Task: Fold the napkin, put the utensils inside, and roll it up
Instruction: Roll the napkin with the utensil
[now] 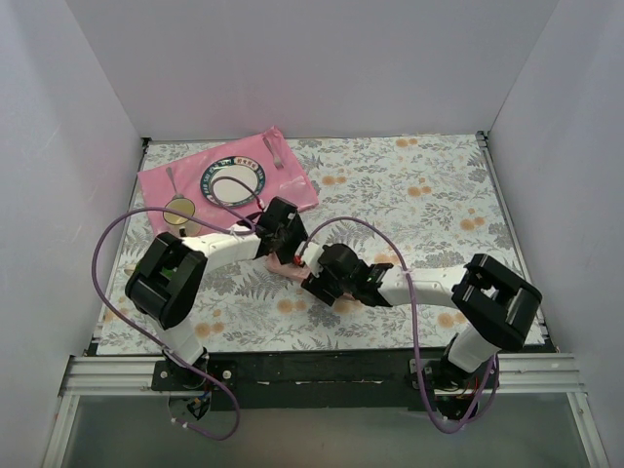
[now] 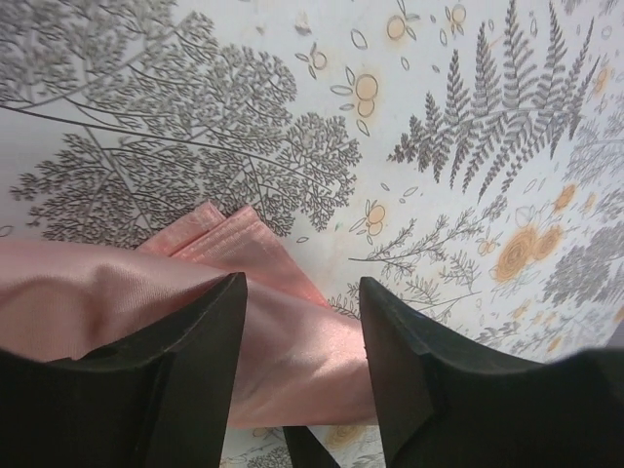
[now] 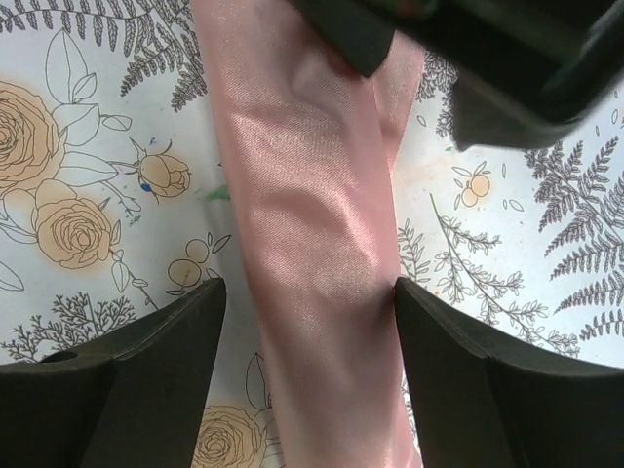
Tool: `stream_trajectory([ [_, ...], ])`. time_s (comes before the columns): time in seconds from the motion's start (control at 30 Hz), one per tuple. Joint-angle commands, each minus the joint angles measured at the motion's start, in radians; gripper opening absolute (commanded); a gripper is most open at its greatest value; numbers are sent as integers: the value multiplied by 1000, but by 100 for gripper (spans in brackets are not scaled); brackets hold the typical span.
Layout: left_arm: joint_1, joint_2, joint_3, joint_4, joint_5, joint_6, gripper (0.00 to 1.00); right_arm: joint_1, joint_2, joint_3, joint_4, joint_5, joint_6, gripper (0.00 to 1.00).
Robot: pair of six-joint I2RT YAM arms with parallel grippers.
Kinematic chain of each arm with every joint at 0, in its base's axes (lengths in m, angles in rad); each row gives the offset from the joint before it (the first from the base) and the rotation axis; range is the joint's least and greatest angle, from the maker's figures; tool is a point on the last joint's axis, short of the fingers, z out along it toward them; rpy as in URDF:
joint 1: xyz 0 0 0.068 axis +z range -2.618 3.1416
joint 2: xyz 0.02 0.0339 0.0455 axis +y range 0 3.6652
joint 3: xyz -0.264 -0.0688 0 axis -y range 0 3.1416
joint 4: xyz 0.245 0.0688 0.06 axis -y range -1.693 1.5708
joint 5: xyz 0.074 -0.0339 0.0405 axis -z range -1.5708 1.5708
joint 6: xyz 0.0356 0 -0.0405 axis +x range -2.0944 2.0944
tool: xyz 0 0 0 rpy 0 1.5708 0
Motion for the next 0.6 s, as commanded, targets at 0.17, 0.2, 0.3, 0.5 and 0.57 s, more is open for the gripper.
stream_trajectory([
  [0.17, 105, -132, 117, -186, -13, 28, 61, 16, 78, 13, 108, 96, -5, 72],
  [0.2, 107, -140, 123, -200, -16, 33, 61, 17, 97, 18, 108, 103, -1, 70],
  [0.3, 107, -178, 117, -234, -46, 51, 62, 14, 120, 36, 103, 124, 28, 60],
  [0.5, 107, -254, 55, -269, 4, 60, 63, 7, 138, 59, 85, 94, 97, 34],
  [0.57, 108, -280, 27, -285, 18, 51, 63, -7, 138, 62, 75, 55, 134, 29],
])
